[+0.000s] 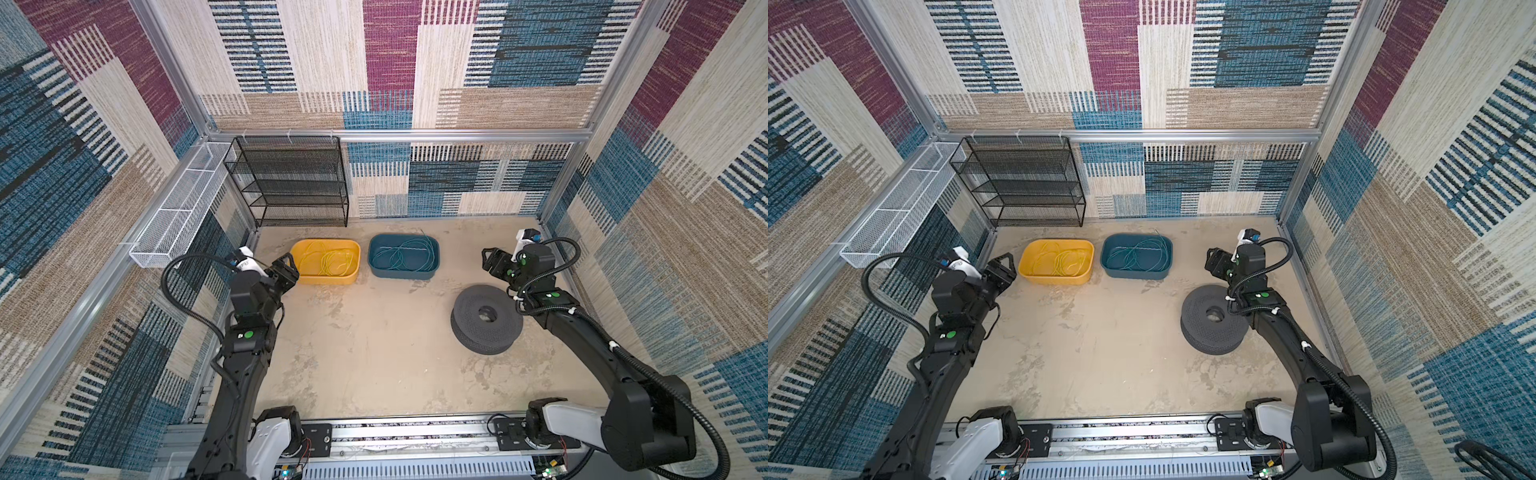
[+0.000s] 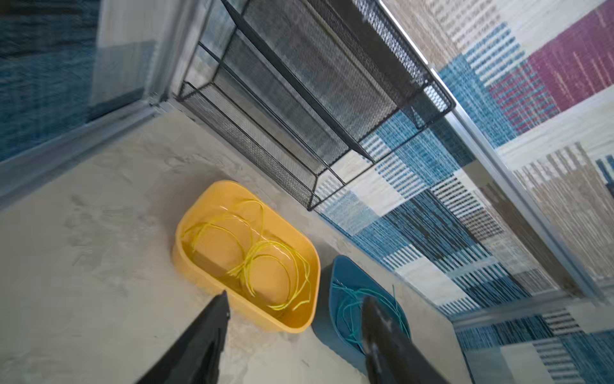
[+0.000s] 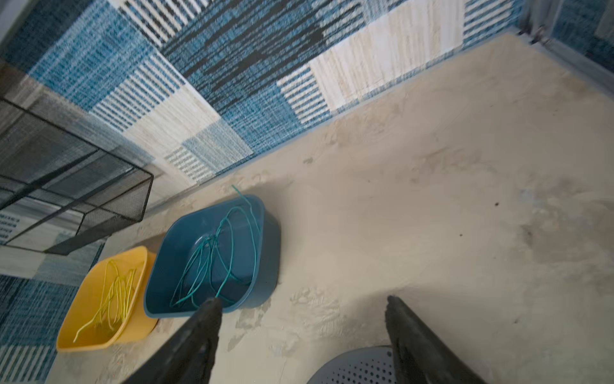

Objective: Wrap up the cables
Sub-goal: 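Move left gripper over yellow tub while right gripper approaches grey spool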

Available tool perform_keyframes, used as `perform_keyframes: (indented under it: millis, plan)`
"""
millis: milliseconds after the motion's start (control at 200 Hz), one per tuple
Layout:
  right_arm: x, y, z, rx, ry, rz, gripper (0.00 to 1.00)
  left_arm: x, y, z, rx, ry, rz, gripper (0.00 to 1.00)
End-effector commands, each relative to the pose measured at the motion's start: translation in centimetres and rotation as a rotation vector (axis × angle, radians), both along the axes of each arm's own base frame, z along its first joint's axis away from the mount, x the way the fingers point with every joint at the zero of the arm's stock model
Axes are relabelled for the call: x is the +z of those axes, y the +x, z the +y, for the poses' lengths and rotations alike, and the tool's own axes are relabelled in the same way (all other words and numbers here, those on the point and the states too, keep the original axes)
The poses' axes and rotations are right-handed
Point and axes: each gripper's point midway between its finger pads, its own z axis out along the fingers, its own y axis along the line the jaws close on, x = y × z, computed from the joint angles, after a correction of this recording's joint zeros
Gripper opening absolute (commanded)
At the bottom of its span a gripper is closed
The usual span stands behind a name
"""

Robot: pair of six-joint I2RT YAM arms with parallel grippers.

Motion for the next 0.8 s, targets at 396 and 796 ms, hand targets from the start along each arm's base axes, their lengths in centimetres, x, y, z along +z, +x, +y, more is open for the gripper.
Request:
perform_keyframes:
  millis: [396, 796]
  plan:
    - [-3.3, -1.7, 2.0, 0.096, 0.003, 0.075, 0.78, -9.3, 7.7, -17.2, -0.454, 0.448, 0.451, 0.56]
    - [-6.6, -4.0, -1.3, -0.063, -0.076, 0.178, 0.8, -14.1, 13.2, -19.0, -0.451, 0.614, 0.584, 0.47]
